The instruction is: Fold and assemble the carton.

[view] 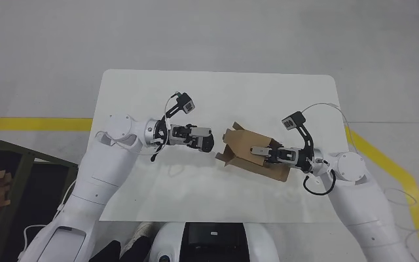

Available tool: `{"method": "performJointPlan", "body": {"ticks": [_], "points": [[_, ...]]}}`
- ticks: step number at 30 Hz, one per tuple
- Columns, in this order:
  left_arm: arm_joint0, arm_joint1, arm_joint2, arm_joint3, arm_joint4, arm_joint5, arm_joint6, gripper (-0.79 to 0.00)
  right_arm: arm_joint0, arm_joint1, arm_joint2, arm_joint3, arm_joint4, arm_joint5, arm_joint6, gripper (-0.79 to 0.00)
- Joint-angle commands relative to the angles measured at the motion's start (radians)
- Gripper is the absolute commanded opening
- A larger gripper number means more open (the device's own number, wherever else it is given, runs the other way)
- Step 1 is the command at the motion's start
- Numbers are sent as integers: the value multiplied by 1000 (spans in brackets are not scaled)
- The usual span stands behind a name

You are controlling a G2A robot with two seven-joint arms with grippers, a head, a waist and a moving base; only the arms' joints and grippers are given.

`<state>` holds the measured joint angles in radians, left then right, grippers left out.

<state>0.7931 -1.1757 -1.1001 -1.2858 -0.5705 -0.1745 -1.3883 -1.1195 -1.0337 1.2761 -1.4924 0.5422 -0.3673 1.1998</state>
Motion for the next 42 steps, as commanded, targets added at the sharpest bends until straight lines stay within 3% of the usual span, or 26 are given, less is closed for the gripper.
{"method": "performJointPlan", "body": {"ticks": [1,6,10,13,18,22,30,42], "points": [[0,0,0,0,0,0,0,0,0,0,0,0,0,0,0,-785],[8,4,-13,-19,31,-13,55,0,0,0,0,0,0,0,0,-785],[29,0,-45,3,-83,-167,42,0,0,0,0,0,0,0,0,-785],[27,-1,-58,36,-60,-284,66,0,0,0,0,0,0,0,0,-785],[27,6,-63,16,87,-427,170,0,0,0,0,0,0,0,0,-785],[46,18,-79,-12,236,-585,327,0,0,0,0,0,0,0,0,-785],[53,38,-46,29,512,-817,560,0,0,0,0,0,0,0,0,-785],[52,38,-45,33,519,-823,565,0,0,0,0,0,0,0,0,-785]]}}
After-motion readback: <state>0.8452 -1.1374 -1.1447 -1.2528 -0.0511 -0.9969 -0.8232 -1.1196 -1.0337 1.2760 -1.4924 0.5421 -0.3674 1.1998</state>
